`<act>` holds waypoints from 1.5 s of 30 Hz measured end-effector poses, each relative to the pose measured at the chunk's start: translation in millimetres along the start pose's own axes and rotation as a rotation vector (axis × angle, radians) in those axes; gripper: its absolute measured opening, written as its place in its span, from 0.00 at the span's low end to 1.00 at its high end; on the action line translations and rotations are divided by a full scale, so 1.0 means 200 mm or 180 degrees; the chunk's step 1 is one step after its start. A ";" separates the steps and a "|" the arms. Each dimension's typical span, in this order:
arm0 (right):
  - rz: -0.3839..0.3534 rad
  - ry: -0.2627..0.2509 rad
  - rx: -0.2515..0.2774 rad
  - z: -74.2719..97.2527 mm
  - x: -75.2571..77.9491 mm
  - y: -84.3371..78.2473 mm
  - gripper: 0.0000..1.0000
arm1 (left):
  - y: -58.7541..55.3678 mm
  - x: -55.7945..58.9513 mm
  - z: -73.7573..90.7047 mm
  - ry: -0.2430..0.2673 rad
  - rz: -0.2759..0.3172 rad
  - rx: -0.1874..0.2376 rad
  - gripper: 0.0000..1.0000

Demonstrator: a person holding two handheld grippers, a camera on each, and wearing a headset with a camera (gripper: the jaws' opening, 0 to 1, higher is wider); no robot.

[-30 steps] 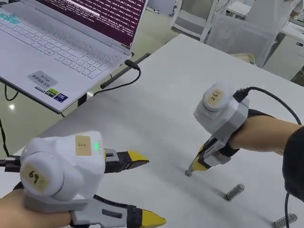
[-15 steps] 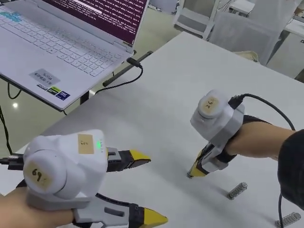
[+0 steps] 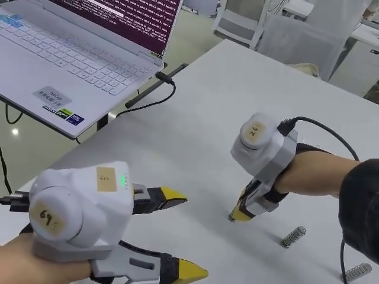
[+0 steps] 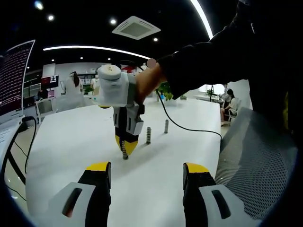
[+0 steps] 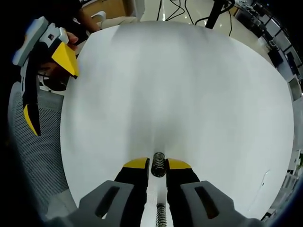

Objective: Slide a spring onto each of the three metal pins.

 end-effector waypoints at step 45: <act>-0.0775 -0.1097 0.1735 0.83 -0.09 -0.34 0.50 | 0.21 0.05 -0.10 -0.0075 -0.0179 -0.0035 0.61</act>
Point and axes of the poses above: the centre of the closed fingertips' face, and the gripper's own axes: z roughly backward along the fingers, x roughly to its right, y roughly out of its top, the point moved 1 cm from there along z, roughly backward along the fingers, and after that the axes turned 1 degree about -z, right-handed, at the moved point
